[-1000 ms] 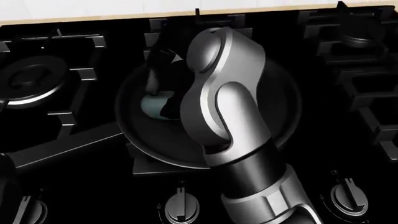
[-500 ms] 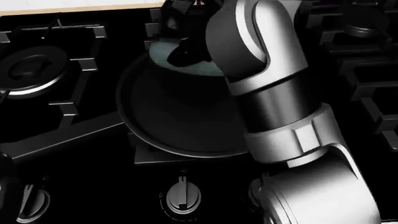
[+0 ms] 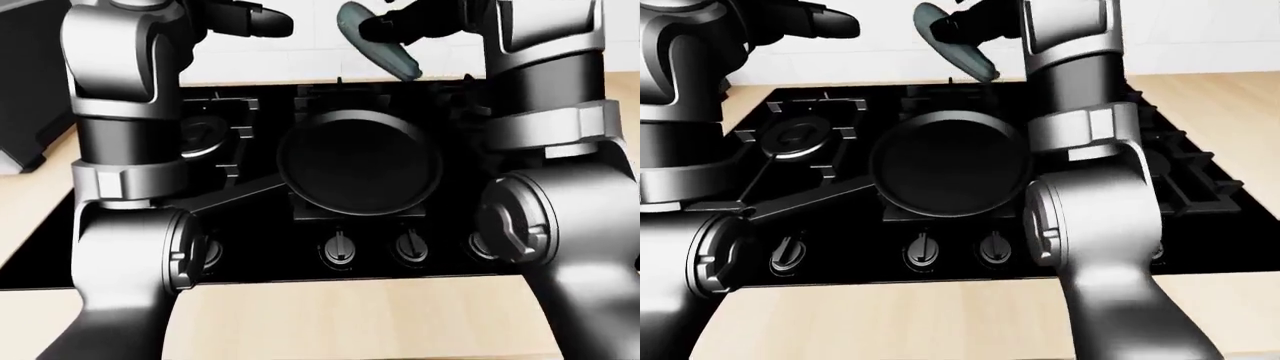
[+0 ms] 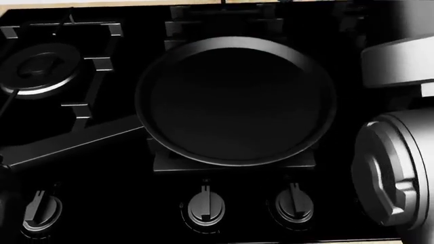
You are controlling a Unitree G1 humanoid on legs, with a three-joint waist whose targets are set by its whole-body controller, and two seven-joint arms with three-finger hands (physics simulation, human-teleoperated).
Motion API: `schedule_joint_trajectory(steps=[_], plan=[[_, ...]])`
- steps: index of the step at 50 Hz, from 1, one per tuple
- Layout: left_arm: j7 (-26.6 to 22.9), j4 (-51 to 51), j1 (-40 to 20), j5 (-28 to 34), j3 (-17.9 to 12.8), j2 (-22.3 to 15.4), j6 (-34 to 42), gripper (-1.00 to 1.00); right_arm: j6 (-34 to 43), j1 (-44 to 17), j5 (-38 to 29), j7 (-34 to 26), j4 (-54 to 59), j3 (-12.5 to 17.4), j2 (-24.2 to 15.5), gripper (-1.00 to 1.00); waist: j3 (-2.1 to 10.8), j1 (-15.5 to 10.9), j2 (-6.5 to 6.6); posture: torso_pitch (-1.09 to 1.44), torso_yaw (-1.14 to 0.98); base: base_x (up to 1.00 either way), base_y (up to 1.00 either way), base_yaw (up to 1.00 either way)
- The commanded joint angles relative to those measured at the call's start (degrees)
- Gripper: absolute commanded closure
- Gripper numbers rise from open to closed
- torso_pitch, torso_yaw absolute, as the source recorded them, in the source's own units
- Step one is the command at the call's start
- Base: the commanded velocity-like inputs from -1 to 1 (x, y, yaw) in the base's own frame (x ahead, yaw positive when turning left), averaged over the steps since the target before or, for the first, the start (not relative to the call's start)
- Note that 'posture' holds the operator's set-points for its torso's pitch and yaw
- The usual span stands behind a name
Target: Pick the zucchini from the pan and place it on the plate.
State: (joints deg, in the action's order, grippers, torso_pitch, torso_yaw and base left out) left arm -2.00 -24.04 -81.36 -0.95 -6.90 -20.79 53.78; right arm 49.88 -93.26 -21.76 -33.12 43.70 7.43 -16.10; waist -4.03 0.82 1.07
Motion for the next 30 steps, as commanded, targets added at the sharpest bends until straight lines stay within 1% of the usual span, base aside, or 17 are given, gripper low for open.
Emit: schedule_joint_trajectory(steps=[1,6,10,17,18,19,20,22,23,24,25,26,27,28,29,30], plan=[[0.08,1.51,-2.27,0.33,-0.38,-0.76,-1.73,-1.0,-1.83,-2.0,2.94,1.93,-1.53,-0.25,-1.31,1.0,1.89,-0.06,0.0,0.0,0.0,0.0,0.0,0.0],[-0.05,0.93,-2.77,0.44,-0.44,-0.91,-1.96,-1.0,-3.9,-1.51,6.39,5.14,0.13,-0.47,-2.95,1.0,1.95,-0.26,-0.25,0.0,0.0,0.0,0.0,0.0],[-0.14,1.88,-2.77,0.45,-0.47,-0.92,-1.28,-1.0,-4.61,-0.37,8.61,7.07,-0.95,-0.41,-3.8,1.0,1.98,-0.41,-0.45,0.0,0.0,0.0,0.0,0.0],[-0.06,3.57,-2.09,0.5,-0.37,-0.54,-0.3,-1.0,-3.76,1.84,11.31,8.19,-3.99,-1.0,-4.65,1.0,1.97,-0.55,-0.67,0.0,0.0,0.0,0.0,0.0],[-0.02,3.78,-1.93,0.52,-0.3,-0.38,-0.24,-1.0,-3.61,2.06,11.51,8.24,-4.21,-1.13,-4.79,1.0,3.51,-0.68,-0.57,0.0,0.0,0.0,-0.2,0.0],[0.0,3.83,-1.93,0.52,-0.28,-0.3,-0.18,-1.0,-3.42,2.09,11.73,8.24,-4.36,-1.18,-4.91,1.0,3.76,-0.62,0.17,0.0,0.0,0.0,-0.24,0.0],[0.0,3.94,-1.93,0.55,-0.23,-0.23,-0.1,-1.0,-3.3,2.13,11.92,8.29,-4.53,-1.22,-5.0,1.0,3.57,-0.56,0.78,0.0,0.0,0.0,-0.24,0.0],[-0.05,4.23,-2.21,0.55,-0.26,-0.27,0.25,-1.0,-2.77,2.4,12.09,7.78,-4.98,-1.63,-5.41,1.0,4.76,-0.77,1.03,0.0,0.0,0.0,-0.26,0.0],[-0.06,4.4,-2.16,0.54,-0.28,-0.25,0.37,-1.0,-2.57,2.48,12.07,7.66,-5.21,-1.84,-5.47,1.0,5.13,-0.73,1.28,0.0,0.0,0.0,-0.27,0.0],[-0.1,4.58,-2.15,0.52,-0.32,-0.29,0.51,-1.0,-2.38,2.57,12.01,7.54,-5.44,-2.03,-5.52,1.0,5.54,-0.59,1.09,0.0,0.0,0.0,-0.27,0.0],[-0.13,4.57,-2.18,0.51,-0.37,-0.36,0.55,-1.0,-2.25,2.51,12.0,7.51,-5.52,-2.06,-5.56,1.0,5.63,-0.68,0.42,0.0,0.0,0.0,-0.28,0.0],[-0.13,4.56,-2.18,0.51,-0.4,-0.4,0.54,-1.0,-2.11,2.44,11.99,7.48,-5.62,-2.09,-5.58,1.0,5.27,-0.87,-0.27,0.0,0.0,0.0,-0.27,0.0],[-0.14,4.58,-2.16,0.5,-0.41,-0.4,0.54,-1.0,-2.06,2.44,11.99,7.48,-5.69,-2.09,-5.57,1.0,4.73,-1.18,-1.27,0.0,0.0,0.0,-0.28,0.0],[-0.13,4.56,-2.14,0.49,-0.43,-0.4,0.52,-1.0,-2.01,2.45,11.98,7.49,-5.71,-2.12,-5.53,1.0,4.17,-1.27,-2.57,0.0,0.0,0.0,-0.32,0.0],[-0.13,4.55,-2.1,0.48,-0.43,-0.38,0.5,-1.0,-2.01,2.48,11.98,7.53,-5.77,-2.13,-5.48,1.0,3.97,-1.3,-4.37,0.0,0.0,0.0,-0.33,0.0],[-0.14,4.59,-2.02,0.49,-0.4,-0.38,0.48,-1.0,-2.04,2.61,11.97,7.55,-5.83,-2.16,-5.43,1.0,3.63,-1.16,-3.43,0.0,0.0,0.0,-0.33,0.0]])
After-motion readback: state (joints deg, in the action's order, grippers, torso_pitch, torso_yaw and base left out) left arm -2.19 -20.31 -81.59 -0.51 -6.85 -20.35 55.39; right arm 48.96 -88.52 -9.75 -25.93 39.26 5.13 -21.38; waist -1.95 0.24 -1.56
